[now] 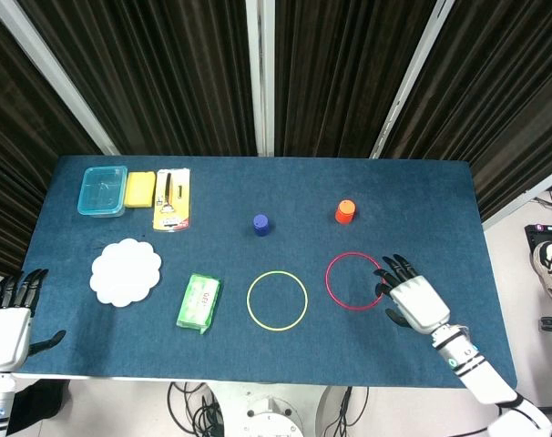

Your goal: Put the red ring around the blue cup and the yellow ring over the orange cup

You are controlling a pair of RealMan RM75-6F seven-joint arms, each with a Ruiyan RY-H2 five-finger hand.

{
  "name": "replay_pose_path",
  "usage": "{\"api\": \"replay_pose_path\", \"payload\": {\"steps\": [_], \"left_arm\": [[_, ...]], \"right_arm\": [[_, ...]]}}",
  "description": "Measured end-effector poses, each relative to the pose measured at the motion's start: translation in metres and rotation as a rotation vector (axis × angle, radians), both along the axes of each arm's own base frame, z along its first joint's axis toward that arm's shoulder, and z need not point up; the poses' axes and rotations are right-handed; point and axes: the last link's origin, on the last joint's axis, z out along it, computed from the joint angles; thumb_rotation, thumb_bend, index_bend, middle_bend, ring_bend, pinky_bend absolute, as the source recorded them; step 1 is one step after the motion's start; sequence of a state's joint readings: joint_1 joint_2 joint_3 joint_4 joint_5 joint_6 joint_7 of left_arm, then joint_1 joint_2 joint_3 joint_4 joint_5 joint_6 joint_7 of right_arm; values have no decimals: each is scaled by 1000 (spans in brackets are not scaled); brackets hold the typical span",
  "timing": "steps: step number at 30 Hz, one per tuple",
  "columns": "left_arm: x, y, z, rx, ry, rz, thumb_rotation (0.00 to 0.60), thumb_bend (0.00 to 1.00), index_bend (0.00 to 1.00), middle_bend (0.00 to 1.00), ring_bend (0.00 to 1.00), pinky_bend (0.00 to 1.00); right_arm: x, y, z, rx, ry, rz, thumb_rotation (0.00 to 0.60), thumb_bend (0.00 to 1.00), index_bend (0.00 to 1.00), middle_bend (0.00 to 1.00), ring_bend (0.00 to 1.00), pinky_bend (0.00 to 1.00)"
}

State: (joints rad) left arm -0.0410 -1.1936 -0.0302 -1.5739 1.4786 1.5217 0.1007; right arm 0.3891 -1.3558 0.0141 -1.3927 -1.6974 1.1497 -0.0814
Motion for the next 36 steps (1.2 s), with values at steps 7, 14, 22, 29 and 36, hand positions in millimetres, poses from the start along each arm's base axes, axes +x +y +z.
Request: {"api": "replay_pose_path", "payload": {"steps": [7, 14, 22, 29, 36], "left_arm": [[-1, 1, -1, -8, -2, 7, 600, 96, 57, 60, 0, 0], [-2, 2, -2, -10, -5, 9, 600, 96, 57, 60, 0, 0], [-4, 2, -3, -11, -8, 12, 600, 96, 56, 60, 0, 0], [-5, 1, -3, -11, -9, 14, 600, 97, 56, 60, 0, 0], [-7, 0, -3, -11, -12, 16, 600, 96, 57, 60, 0, 0]], "right_arm": [[-10, -8, -29, 19, 0, 16, 600, 252, 474, 213, 0, 0], [-13, -8, -40, 42, -15, 11, 600, 292, 475, 220, 0, 0], [-15, -9, -45, 51, -19, -4, 600, 327, 498, 226, 0, 0], [-16, -10, -47, 58, -23, -17, 600, 327, 530, 232, 0, 0], [-15, -11, -50, 60, -35, -28, 600, 328, 604, 256, 0, 0]]}}
